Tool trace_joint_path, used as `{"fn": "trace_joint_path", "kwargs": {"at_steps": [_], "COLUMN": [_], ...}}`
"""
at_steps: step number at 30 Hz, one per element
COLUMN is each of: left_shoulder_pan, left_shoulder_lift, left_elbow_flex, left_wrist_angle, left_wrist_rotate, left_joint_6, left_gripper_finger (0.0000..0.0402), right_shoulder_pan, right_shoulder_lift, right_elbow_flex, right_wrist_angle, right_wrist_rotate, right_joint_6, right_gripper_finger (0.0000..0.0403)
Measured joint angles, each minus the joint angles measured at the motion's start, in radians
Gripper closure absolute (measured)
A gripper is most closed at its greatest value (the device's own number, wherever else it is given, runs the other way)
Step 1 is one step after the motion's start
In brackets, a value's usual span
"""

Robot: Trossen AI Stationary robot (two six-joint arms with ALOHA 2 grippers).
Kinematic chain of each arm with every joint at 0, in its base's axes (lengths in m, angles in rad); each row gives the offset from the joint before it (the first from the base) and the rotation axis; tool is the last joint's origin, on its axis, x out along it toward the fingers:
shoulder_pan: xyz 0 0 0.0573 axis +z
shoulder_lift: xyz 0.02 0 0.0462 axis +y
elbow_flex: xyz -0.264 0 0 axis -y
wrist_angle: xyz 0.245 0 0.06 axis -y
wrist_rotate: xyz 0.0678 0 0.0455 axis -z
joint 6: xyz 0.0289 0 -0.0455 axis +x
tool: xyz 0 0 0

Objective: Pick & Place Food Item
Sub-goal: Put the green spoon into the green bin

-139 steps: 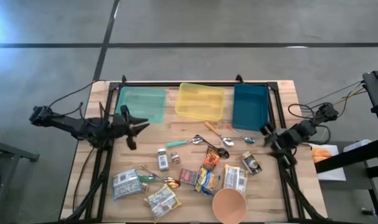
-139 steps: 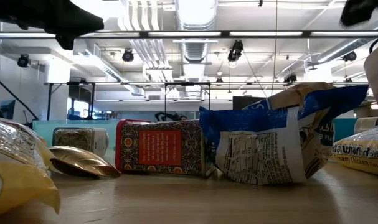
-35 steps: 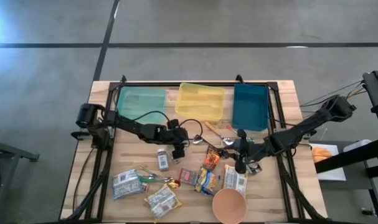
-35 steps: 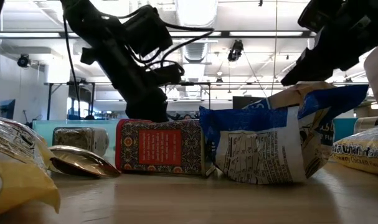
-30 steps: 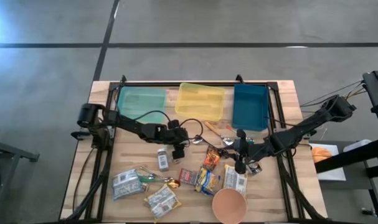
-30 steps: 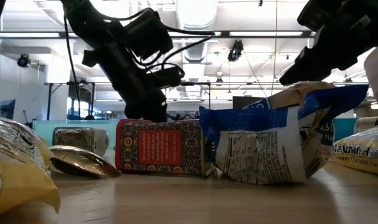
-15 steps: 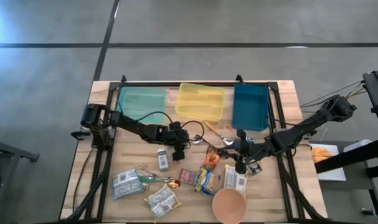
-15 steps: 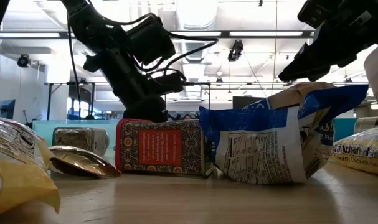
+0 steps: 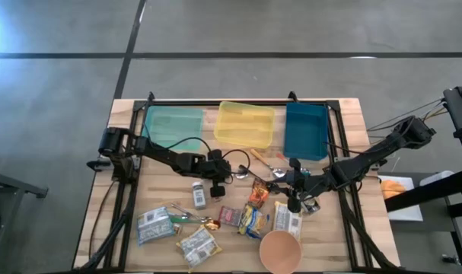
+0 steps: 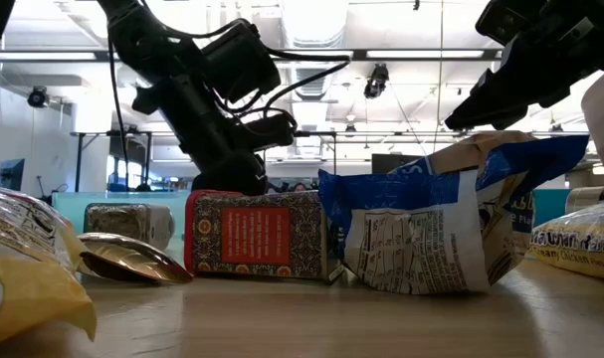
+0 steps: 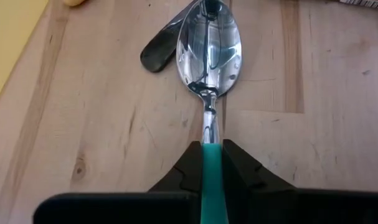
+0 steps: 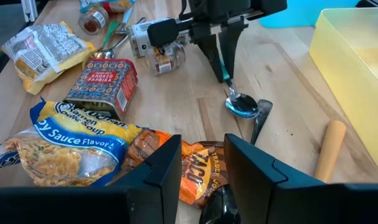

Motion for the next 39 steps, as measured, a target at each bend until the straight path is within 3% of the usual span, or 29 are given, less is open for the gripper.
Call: {"fn": "trace_joint_path", "kwargs": {"at_steps": [5, 14, 19, 25, 29, 35, 39], "left_shoulder_pan": [0.002, 0.015, 0.067, 0.167, 0.254, 0.404, 0.449], "left_shoulder_lift": [-0.062, -0.314, -0.471, -0.610, -0.639, -0.623, -0.632], "left_elbow_flex": [0.021, 0.054, 0.035, -0.016, -0.065, -0.153, -0.185], "left_wrist_angle": [-0.078, -0.353, -0.507, -0.584, -0.595, -0.608, -0.604], "left_wrist_rotate": [-0.047, -0.186, -0.297, -0.312, -0.307, -0.291, -0.287], "left_joint_6": [0.001, 0.023, 0.022, 0.098, 0.086, -0.082, -0.050], "left_gripper_finger": [0.0376, 0.0376, 0.0376, 0.0376, 0.0376, 0.0376, 0.0376], "right_shoulder_pan": [0.000, 0.001, 0.001, 0.001, 0.001, 0.001, 0.001], "right_shoulder_lift": [-0.001, -0.001, -0.001, -0.001, -0.001, -0.001, -0.001], "right_elbow_flex": [0.000, 0.001, 0.001, 0.001, 0.000, 0.000, 0.000], "right_wrist_angle": [-0.003, -0.009, -0.009, -0.008, -0.006, -0.006, -0.006], "right_wrist_rotate": [0.000, 0.000, 0.000, 0.000, 0.000, 0.000, 0.000], "right_joint_6": [0.000, 0.000, 0.000, 0.000, 0.000, 0.004, 0.004], "right_gripper_finger": [0.0284, 0.0284, 0.0284, 0.0284, 0.0284, 0.0284, 0.0284]}}
